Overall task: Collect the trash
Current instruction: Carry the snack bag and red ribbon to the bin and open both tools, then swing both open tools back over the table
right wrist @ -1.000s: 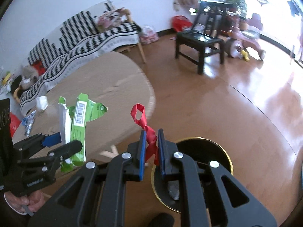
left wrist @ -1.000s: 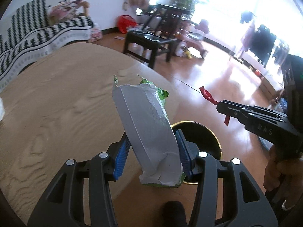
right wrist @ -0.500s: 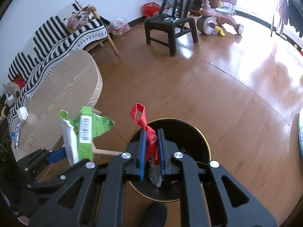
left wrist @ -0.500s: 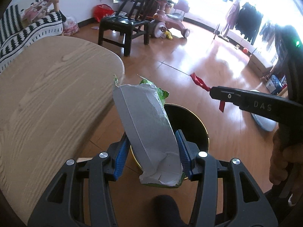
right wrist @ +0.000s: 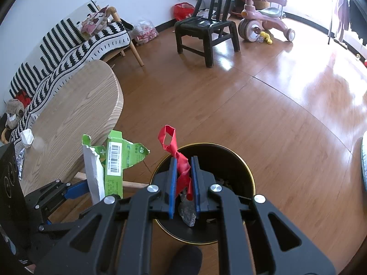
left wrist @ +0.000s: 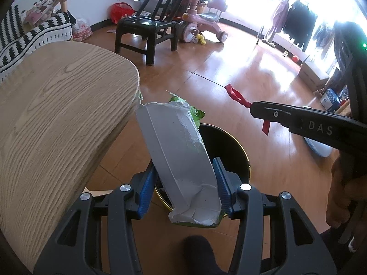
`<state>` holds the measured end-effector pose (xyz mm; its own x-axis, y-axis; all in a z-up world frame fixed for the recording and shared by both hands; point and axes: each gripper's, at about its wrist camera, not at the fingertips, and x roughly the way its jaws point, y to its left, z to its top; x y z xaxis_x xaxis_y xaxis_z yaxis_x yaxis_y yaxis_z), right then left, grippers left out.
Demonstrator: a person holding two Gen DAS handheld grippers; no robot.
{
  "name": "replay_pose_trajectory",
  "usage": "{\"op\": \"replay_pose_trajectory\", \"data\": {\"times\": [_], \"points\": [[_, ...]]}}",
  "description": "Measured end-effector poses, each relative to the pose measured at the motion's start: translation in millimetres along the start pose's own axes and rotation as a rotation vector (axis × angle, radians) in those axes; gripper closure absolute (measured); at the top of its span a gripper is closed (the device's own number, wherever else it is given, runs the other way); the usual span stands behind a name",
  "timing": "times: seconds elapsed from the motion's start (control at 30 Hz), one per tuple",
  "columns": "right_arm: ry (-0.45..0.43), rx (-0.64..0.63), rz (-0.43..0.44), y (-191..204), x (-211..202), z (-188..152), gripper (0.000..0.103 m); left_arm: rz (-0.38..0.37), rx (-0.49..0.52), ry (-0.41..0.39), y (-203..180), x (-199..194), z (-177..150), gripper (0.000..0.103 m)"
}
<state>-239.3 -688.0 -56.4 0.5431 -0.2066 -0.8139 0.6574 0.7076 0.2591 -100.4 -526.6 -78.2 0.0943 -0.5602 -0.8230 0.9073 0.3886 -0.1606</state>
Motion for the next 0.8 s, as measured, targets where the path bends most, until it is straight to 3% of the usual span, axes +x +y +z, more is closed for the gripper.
{"op": "replay_pose_trajectory", "data": {"times": [0.57, 0.63, 0.67, 0.77, 0.8], "points": [[-0.008, 0.016, -0.005, -1.3, -4.3, 1.3, 0.09, -0.027, 0.014, 0.018, -8.9, 7.5, -1.1, 0.054], [-0.007, 0.03, -0.009, -3.3, -4.3, 1.4, 0.089, -0.029, 0.016, 0.023, -9.6, 9.0, -1.2, 0.048], [-0.007, 0.042, -0.011, -5.5, -4.4, 2.0, 0.085, -0.028, 0.018, 0.021, -10.1, 9.1, -1.4, 0.045], [-0.028, 0.06, -0.013, -8.2, -8.1, -0.5, 0.037, -0.029, 0.026, 0.023, -11.3, 9.6, -1.9, 0.038], [-0.043, 0.058, -0.015, -7.6, -11.0, -0.2, 0.036, -0.03, 0.025, 0.022, -10.5, 9.0, -1.4, 0.036]]}}
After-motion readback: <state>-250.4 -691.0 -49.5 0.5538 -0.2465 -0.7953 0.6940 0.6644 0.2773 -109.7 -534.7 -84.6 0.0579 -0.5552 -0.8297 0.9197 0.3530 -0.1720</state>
